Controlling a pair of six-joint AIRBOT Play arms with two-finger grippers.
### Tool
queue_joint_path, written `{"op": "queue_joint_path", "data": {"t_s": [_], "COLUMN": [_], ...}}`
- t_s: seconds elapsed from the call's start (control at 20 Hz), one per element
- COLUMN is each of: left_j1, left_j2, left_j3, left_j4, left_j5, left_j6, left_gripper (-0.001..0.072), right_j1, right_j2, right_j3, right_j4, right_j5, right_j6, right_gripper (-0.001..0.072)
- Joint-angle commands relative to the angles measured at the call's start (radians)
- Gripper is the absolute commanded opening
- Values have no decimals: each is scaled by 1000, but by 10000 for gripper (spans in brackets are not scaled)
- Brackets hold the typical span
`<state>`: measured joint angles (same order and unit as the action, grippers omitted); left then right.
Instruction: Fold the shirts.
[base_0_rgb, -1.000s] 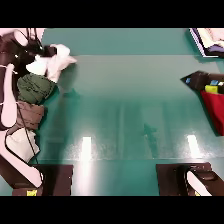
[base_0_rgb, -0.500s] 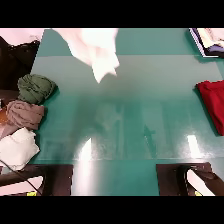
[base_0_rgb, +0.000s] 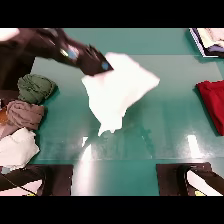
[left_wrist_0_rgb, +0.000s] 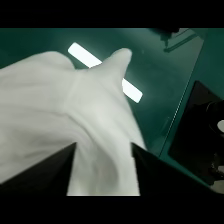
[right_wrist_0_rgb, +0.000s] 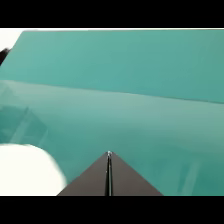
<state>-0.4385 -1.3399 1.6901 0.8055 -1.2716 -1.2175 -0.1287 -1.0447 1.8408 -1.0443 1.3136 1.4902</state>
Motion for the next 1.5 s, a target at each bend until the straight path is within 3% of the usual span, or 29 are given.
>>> {"op": "queue_joint_path", "data": {"t_s": [0.0, 0.25, 0.5, 0.6, 0.75, 0.85, 1.15, 1.35, 1.4, 1.45], "left_j1": [18, 177, 174, 174, 174, 174, 174, 89, 69, 58], "left_j2": [-34, 44, 225, 233, 233, 232, 222, 203, 198, 198], "left_j3": [-124, -211, -742, -899, -1058, -1110, -1130, -1130, -1130, -1129], "left_j4": [105, 146, 152, 88, -105, -162, -159, -155, -156, -158], "left_j5": [9, -134, 56, 109, 203, 251, 313, 403, 417, 418], "left_j6": [-108, -137, -137, -128, 9, 55, 54, 35, 14, 14], "left_gripper": [500, 498, 499, 500, 500, 500, 497, 493, 293, 17], "right_j1": [29, -11, -49, -46, -42, -42, -42, -42, -42, -42], "right_j2": [-9, -9, -9, -10, -10, -10, -10, -9, -9, -10], "right_j3": [16, 16, 15, 15, 15, 15, 15, 15, 15, 15], "right_j4": [-5, -5, -5, -5, -5, -5, -5, -5, -5, -5], "right_j5": [21, 55, 60, 59, 59, 60, 60, 61, 64, 68], "right_j6": [1, 1, 1, 1, 1, 1, 1, 1, 1, 1], "right_gripper": [22, 21, 21, 21, 21, 22, 21, 21, 21, 21]}}
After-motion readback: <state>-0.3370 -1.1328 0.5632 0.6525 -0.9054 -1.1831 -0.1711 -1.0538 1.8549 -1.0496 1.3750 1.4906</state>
